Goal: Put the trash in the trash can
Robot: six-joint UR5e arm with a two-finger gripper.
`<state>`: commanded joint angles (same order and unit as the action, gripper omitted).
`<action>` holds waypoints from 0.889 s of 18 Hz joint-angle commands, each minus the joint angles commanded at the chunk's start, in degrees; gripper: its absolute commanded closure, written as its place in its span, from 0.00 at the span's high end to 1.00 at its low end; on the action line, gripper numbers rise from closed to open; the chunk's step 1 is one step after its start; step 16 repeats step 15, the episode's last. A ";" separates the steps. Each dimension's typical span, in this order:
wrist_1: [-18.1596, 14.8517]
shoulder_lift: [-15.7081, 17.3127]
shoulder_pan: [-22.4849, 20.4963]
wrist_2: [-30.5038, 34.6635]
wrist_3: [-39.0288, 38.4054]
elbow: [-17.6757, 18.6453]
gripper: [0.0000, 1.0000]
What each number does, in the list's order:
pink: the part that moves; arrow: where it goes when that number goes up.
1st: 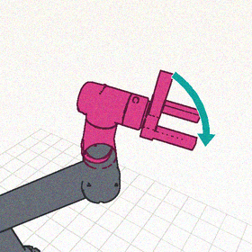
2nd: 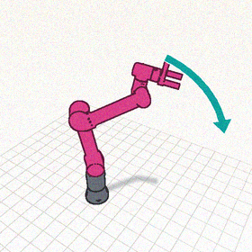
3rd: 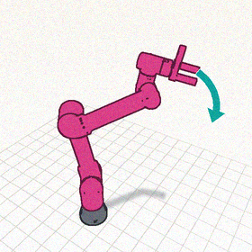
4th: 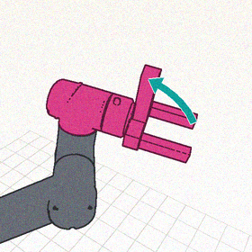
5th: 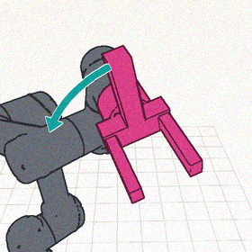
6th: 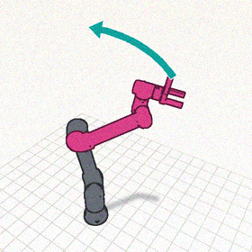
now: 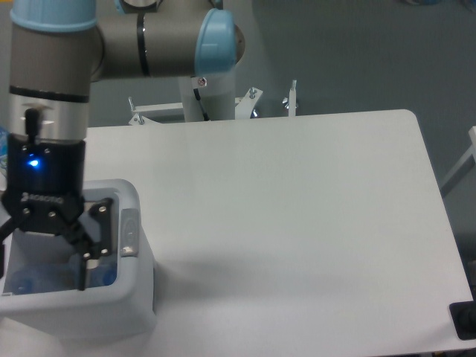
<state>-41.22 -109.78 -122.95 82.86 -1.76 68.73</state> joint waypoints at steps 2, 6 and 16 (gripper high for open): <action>-0.53 0.09 -2.38 5.70 0.61 0.35 1.00; -0.61 0.44 -6.33 13.98 7.89 2.81 1.00; -13.97 6.41 -13.36 22.17 40.67 11.06 1.00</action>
